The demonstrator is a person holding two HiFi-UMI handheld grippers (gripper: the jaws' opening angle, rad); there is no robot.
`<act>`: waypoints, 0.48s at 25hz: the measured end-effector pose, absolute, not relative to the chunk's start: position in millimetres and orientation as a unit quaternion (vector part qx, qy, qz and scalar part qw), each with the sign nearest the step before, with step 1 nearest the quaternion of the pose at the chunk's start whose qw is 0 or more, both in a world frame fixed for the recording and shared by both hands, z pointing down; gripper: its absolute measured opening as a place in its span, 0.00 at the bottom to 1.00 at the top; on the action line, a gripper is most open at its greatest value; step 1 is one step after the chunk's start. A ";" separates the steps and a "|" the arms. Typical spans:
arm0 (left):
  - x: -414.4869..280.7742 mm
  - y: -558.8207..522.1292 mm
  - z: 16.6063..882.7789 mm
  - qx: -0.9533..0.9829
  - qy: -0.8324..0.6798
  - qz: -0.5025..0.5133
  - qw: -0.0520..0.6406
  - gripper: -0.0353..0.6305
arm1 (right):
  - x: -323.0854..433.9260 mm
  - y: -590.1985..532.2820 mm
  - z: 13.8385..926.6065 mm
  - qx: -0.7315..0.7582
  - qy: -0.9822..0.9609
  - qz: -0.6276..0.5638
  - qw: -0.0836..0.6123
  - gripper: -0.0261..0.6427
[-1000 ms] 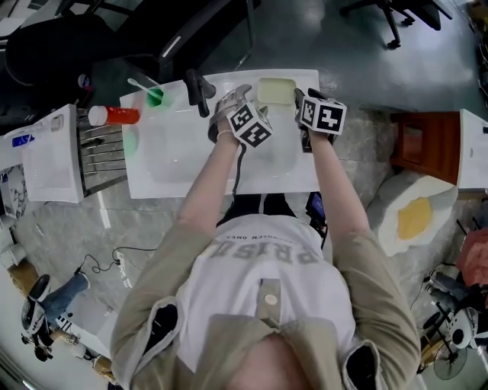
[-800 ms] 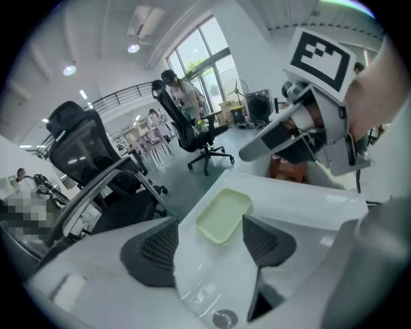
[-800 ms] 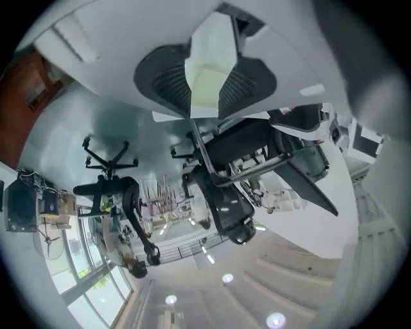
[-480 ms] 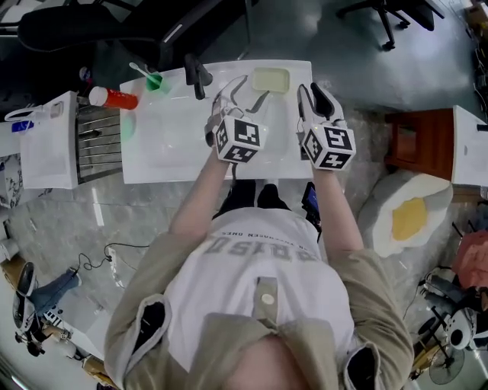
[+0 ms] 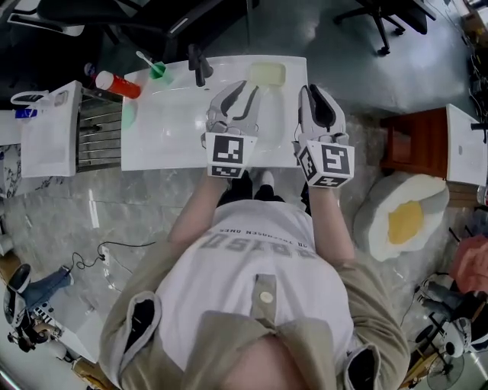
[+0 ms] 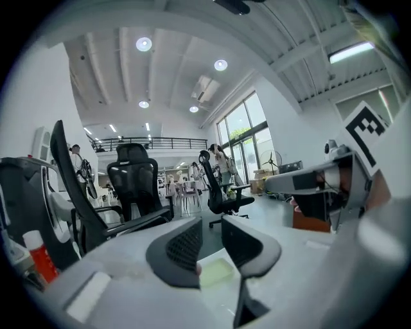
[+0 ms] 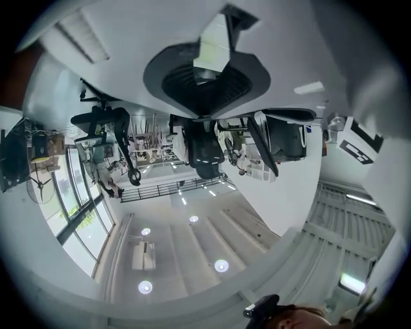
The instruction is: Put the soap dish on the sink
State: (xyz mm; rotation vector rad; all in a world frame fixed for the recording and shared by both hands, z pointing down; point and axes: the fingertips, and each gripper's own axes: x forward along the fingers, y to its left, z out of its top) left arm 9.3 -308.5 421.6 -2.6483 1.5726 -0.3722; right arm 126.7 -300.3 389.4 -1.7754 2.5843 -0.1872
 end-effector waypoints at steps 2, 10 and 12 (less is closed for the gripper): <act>2.8 -299.8 411.2 -0.849 0.518 -0.100 0.027 0.20 | 127.6 -289.7 380.8 -0.569 0.820 -0.055 0.011 0.11; -19.7 -276.0 382.7 -0.831 0.552 -0.047 0.050 0.06 | 128.0 -264.1 364.2 -0.569 0.820 -0.047 0.035 0.06; -24.1 -272.0 377.4 -0.828 0.557 -0.038 0.054 0.06 | 127.2 -260.4 360.7 -0.567 0.822 -0.041 0.036 0.05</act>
